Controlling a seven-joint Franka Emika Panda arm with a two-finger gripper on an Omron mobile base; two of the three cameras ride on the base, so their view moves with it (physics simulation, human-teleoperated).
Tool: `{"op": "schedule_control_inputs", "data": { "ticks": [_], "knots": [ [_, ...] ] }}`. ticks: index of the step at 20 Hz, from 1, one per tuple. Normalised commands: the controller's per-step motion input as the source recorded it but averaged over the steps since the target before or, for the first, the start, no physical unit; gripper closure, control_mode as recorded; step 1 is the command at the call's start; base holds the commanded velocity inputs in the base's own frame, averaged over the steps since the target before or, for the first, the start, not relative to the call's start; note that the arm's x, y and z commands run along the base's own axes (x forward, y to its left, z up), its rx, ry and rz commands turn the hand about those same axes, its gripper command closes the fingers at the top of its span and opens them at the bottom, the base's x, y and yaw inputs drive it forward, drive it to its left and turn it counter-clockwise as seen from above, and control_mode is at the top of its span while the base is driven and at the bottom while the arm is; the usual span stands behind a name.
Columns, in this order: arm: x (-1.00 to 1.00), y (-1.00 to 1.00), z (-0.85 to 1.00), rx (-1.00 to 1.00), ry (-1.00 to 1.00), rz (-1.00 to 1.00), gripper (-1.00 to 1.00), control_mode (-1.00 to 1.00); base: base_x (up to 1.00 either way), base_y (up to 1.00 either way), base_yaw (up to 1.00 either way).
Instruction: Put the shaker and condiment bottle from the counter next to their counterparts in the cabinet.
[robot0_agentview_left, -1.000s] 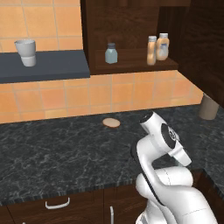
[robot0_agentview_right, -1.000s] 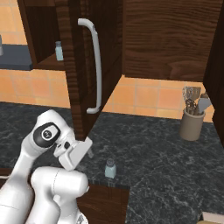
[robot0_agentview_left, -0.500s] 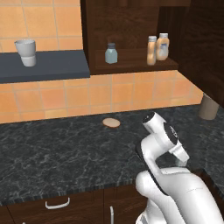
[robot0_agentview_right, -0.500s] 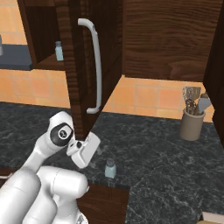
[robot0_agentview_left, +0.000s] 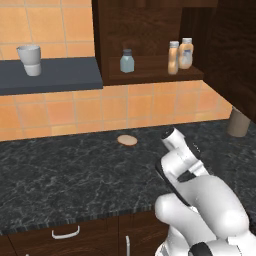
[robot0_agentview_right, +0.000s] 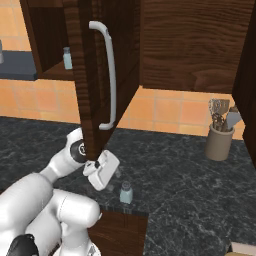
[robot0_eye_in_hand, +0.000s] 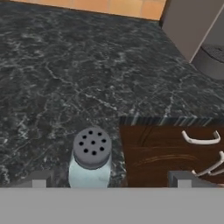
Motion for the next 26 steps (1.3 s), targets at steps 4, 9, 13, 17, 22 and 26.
{"op": "schedule_control_inputs", "data": {
  "ticks": [4,9,13,17,22,26],
  "knots": [
    [0.07,-0.15,-0.41,0.00,-0.01,0.00,-1.00,-1.00,0.00,0.00,0.00],
    [0.16,-0.04,-0.44,0.00,-0.04,0.00,-1.00,-1.00,0.00,0.00,0.00],
    [0.00,-0.32,-0.43,0.00,-0.01,0.00,-1.00,-1.00,0.00,0.00,0.00],
    [0.03,-0.36,-0.46,0.00,0.00,0.00,-1.00,-1.00,0.00,0.00,0.00],
    [0.23,-0.14,-0.54,0.00,0.00,0.00,1.00,-1.00,0.00,0.00,0.00],
    [-0.24,-0.03,0.41,0.06,-0.05,0.06,1.00,-1.00,0.00,0.00,0.00]
  ]
}}
